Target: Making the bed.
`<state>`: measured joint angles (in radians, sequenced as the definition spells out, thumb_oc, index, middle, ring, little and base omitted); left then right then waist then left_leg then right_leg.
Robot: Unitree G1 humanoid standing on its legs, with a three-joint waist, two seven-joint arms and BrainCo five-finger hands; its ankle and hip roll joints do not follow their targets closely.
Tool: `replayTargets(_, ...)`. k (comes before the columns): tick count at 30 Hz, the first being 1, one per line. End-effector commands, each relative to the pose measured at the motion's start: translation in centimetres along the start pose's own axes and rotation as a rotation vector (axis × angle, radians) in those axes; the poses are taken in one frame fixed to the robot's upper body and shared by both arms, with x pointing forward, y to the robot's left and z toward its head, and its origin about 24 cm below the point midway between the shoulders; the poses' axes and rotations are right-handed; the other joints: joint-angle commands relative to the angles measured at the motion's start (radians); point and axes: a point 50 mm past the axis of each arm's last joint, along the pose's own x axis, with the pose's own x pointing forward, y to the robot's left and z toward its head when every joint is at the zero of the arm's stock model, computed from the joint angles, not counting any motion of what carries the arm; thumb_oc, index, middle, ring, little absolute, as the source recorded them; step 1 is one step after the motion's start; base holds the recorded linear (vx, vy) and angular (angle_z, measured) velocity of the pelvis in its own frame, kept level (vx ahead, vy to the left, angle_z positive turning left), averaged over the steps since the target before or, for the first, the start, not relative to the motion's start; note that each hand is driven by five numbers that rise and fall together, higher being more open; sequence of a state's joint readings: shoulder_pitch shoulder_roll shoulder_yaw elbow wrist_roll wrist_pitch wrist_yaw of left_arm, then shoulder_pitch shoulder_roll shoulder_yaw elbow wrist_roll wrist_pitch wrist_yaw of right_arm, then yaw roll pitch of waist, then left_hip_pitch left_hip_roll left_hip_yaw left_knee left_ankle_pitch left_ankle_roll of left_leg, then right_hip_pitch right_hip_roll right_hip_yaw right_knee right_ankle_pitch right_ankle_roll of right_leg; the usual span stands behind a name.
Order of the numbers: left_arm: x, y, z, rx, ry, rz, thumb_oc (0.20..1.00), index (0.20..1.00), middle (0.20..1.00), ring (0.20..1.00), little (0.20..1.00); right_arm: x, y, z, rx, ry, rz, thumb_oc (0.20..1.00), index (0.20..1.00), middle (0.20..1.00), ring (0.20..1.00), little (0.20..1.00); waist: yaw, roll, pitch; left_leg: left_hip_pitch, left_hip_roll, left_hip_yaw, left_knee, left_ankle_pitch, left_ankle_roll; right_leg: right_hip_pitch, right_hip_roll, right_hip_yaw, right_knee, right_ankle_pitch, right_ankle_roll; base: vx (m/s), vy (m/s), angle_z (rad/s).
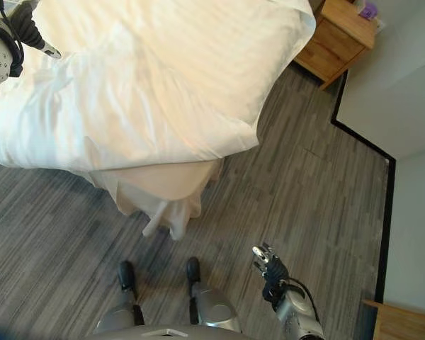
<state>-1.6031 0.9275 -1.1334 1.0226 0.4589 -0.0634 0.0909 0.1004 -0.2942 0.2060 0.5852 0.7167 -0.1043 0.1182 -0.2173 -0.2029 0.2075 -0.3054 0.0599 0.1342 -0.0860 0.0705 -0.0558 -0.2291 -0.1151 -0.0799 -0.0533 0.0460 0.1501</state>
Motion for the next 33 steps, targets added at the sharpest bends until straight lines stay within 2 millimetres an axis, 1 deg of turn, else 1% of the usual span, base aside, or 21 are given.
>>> replayTargets(1, 0.1, 1.9, 0.1, -0.009, -0.047, 0.033, 1.0, 1.0, 1.0, 1.0, 1.0, 0.7, 0.5, 3.6, -0.008, -0.157, 0.038, 1.0, 1.0, 1.0, 1.0, 1.0, 0.005, 0.018, 0.043, 0.012, 0.023, 0.008, -0.001, 0.004, -0.021, -0.053, -0.047, 0.023, -0.034, 0.189, 0.111, -0.08, 0.042, 0.19)
replayTargets(4, 0.1, 1.0, 1.3, -0.046, -0.082, 0.01, 1.0, 1.0, 1.0, 1.0, 1.0, 0.6, 0.3, 3.4, -0.031, -0.144, 0.036, 1.0, 1.0, 1.0, 1.0, 1.0, 0.0, 0.032, 0.052, -0.016, 0.017, 0.0, -0.001, 0.009, -0.02, -0.073, -0.051, 0.011, -0.034, 0.183, 0.11, -0.01, 0.018, 0.08)
replayTargets(6, 0.3, 0.1, 2.3, -0.155, -0.099, -0.014, 1.0, 1.0, 1.0, 1.0, 1.0, 0.8, 0.4, 3.4, -0.039, -0.14, 0.033, 1.0, 1.0, 1.0, 1.0, 1.0, -0.004, 0.039, 0.066, -0.025, 0.012, -0.002, -0.001, 0.01, -0.02, -0.083, -0.054, 0.009, -0.034, 0.184, 0.11, -0.01, 0.015, 0.01)
replayTargets(10, 0.6, -0.4, 3.9, -0.278, -0.126, -0.032, 1.0, 1.0, 1.0, 1.0, 1.0, 1.1, 0.9, 3.7, -0.07, -0.144, 0.052, 1.0, 1.0, 1.0, 1.0, 1.0, -0.016, 0.049, 0.082, -0.054, 0.008, -0.006, -0.001, 0.016, -0.023, -0.111, -0.055, 0.016, -0.034, 0.183, 0.108, -0.04, 0.018, 0.06)
replayTargets(11, 0.6, -1.0, 4.2, -0.28, -0.131, -0.051, 1.0, 1.0, 1.0, 1.0, 1.0, 1.2, 1.1, 3.8, -0.081, -0.144, 0.058, 1.0, 1.0, 1.0, 1.0, 1.0, -0.021, 0.049, 0.084, -0.06, 0.009, -0.005, -0.001, 0.017, -0.024, -0.118, -0.054, 0.017, -0.034, 0.185, 0.108, -0.04, 0.019, 0.03)
replayTargets(13, 0.5, -3.2, 4.6, -0.22, -0.106, -0.143, 1.0, 1.0, 1.0, 1.0, 1.0, 1.6, 1.4, 4.0, -0.092, -0.143, 0.062, 1.0, 1.0, 1.0, 1.0, 1.0, -0.033, 0.043, 0.089, -0.069, 0.014, 0.003, -0.001, 0.015, -0.026, -0.131, -0.048, 0.019, -0.034, 0.186, 0.109, -0.02, -0.01, 0.0)
replayTargets(14, 0.2, -5.5, 4.9, -0.163, -0.083, -0.235, 1.0, 1.0, 1.0, 1.0, 1.0, 1.6, 1.6, 3.8, -0.083, -0.137, 0.065, 1.0, 1.0, 1.0, 1.0, 1.0, -0.047, 0.032, 0.09, -0.077, 0.02, 0.005, -0.001, 0.016, -0.027, -0.144, -0.042, 0.027, -0.034, 0.188, 0.109, -0.02, -0.036, 0.01)
replayTargets(15, 0.1, -6.0, 4.9, -0.146, -0.074, -0.254, 0.2, 0.2, 0.2, 0.2, 0.2, 1.6, 1.6, 3.7, -0.082, -0.132, 0.062, 1.0, 1.0, 1.0, 1.0, 1.0, -0.049, 0.03, 0.09, -0.077, 0.022, 0.005, -0.001, 0.016, -0.028, -0.146, -0.041, 0.028, -0.034, 0.187, 0.109, -0.02, -0.034, -0.01)
replayTargets(17, -0.3, -7.6, 5.6, -0.112, -0.082, -0.308, 0.2, 0.2, 0.2, 0.2, 0.2, 1.5, 1.4, 3.4, -0.079, -0.123, 0.054, 1.0, 1.0, 1.0, 1.0, 1.0, -0.055, 0.021, 0.089, -0.074, 0.026, 0.009, -0.001, 0.014, -0.028, -0.146, -0.038, 0.033, -0.034, 0.185, 0.107, 0.0, 0.0, 0.0)
replayTargets(20, -0.5, -8.3, 6.9, -0.059, -0.126, -0.335, 0.2, 0.2, 0.2, 0.2, 0.2, 1.4, 1.0, 3.2, -0.075, -0.116, 0.035, 1.0, 1.0, 1.0, 1.0, 1.0, -0.053, 0.017, 0.089, -0.062, 0.029, 0.01, -0.001, 0.009, -0.027, -0.14, -0.036, 0.039, -0.034, 0.174, 0.106, 0.0, 0.0, 0.0)
replayTargets(22, -0.5, -8.3, 8.6, -0.001, -0.199, -0.329, 0.2, 0.2, 0.2, 0.2, 0.2, 1.4, 0.9, 3.3, -0.071, -0.118, 0.03, 1.0, 1.0, 1.0, 1.0, 1.0, -0.05, 0.02, 0.091, -0.058, 0.025, 0.007, -0.001, 0.01, -0.027, -0.136, -0.038, 0.038, -0.034, 0.165, 0.103, 0.0, 0.0, 0.0)
replayTargets(23, -0.9, -8.4, 10.4, 0.038, -0.29, -0.315, 0.2, 0.2, 0.2, 0.2, 0.2, 1.4, 0.7, 3.3, -0.069, -0.119, 0.026, 1.0, 1.0, 1.0, 1.0, 1.0, -0.04, 0.026, 0.1, -0.049, 0.023, 0.001, -0.001, 0.007, -0.027, -0.125, -0.04, 0.033, -0.034, 0.154, 0.102, 0.0, 0.0, 0.0)
replayTargets(24, -1.1, -8.4, 11.3, 0.055, -0.332, -0.308, 0.2, 0.2, 0.2, 0.2, 0.2, 1.4, 0.7, 3.4, -0.073, -0.125, 0.026, 1.0, 1.0, 1.0, 1.0, 1.0, -0.035, 0.029, 0.102, -0.048, 0.02, -0.001, -0.001, 0.007, -0.027, -0.122, -0.041, 0.031, -0.034, 0.152, 0.101, 0.0, 0.0, 0.0)
replayTargets(25, -1.1, -8.3, 11.2, 0.055, -0.332, -0.309, 0.2, 0.2, 0.2, 0.2, 0.2, 1.4, 0.7, 3.4, -0.073, -0.124, 0.026, 1.0, 1.0, 1.0, 1.0, 1.0, -0.036, 0.029, 0.102, -0.047, 0.02, -0.001, -0.001, 0.007, -0.027, -0.121, -0.041, 0.031, -0.034, 0.151, 0.101, -0.01, -0.005, 0.03)
replayTargets(26, -1.8, -8.1, 13.1, 0.08, -0.431, -0.288, 0.2, 0.2, 0.2, 0.2, 0.2, 1.4, 0.6, 3.8, -0.073, -0.138, 0.022, 1.0, 1.0, 1.0, 1.0, 1.0, -0.02, 0.04, 0.109, -0.043, 0.016, -0.009, -0.001, 0.006, -0.026, -0.114, -0.044, 0.026, -0.034, 0.142, 0.099, -0.01, -0.005, 0.05)
replayTargets(27, -1.8, -8.1, 13.1, 0.08, -0.43, -0.289, 0.2, 0.2, 0.2, 0.2, 0.2, 1.4, 0.6, 3.8, -0.073, -0.138, 0.023, 1.0, 1.0, 1.0, 1.0, 1.0, -0.021, 0.04, 0.11, -0.041, 0.016, -0.009, -0.001, 0.005, -0.026, -0.112, -0.044, 0.026, -0.034, 0.142, 0.099, -0.02, -0.015, 0.06)
replayTargets(28, -3.0, -9.0, 14.5, 0.083, -0.518, -0.296, 0.2, 0.2, 0.2, 0.2, 0.2, 1.4, 0.5, 4.0, -0.07, -0.147, 0.018, 1.0, 1.0, 1.0, 1.0, 1.0, -0.006, 0.05, 0.117, -0.032, 0.013, -0.013, -0.001, 0.004, -0.028, -0.102, -0.048, 0.02, -0.034, 0.137, 0.097, -0.01, -0.015, 0.1)
replayTargets(29, -3.9, -9.6, 15.0, 0.071, -0.563, -0.309, 0.2, 0.2, 0.2, 0.2, 0.2, 1.3, 0.3, 4.1, -0.063, -0.155, 0.009, 1.0, 1.0, 1.0, 1.0, 1.0, 0.005, 0.058, 0.121, -0.026, 0.012, -0.016, -0.001, 0.004, -0.028, -0.092, -0.051, 0.016, -0.034, 0.132, 0.095, -0.01, -0.023, 0.12)
replayTargets(30, -4.6, -9.5, 15.9, 0.052, -0.618, -0.3, 0.2, 0.2, 0.2, 0.2, 0.2, 1.2, 0.1, 4.3, -0.062, -0.161, 0.003, 1.0, 1.0, 1.0, 1.0, 1.0, 0.015, 0.067, 0.124, -0.019, 0.009, -0.018, -0.001, 0.003, -0.028, -0.083, -0.054, 0.013, -0.034, 0.127, 0.094, 0.0, -0.013, 0.14)
replayTargets(31, -4.7, -9.5, 15.8, 0.051, -0.617, -0.302, 0.2, 0.2, 0.2, 0.2, 0.2, 1.2, 0.1, 4.3, -0.064, -0.161, 0.004, 1.0, 1.0, 1.0, 1.0, 1.0, 0.013, 0.068, 0.126, -0.016, 0.009, -0.018, -0.001, 0.003, -0.028, -0.08, -0.053, 0.012, -0.034, 0.127, 0.094, -0.01, -0.017, 0.08)
replayTargets(33, -6.6, -10.2, 16.7, -0.046, -0.695, -0.327, 0.2, 0.2, 0.2, 0.2, 0.2, 1.0, -0.4, 4.5, -0.058, -0.177, -0.016, 1.0, 1.0, 1.0, 1.0, 1.0, 0.039, 0.088, 0.131, 0.0, 0.004, -0.025, -0.001, 0.0, -0.029, -0.06, -0.06, 0.005, -0.034, 0.118, 0.089, 0.01, -0.017, 0.09)
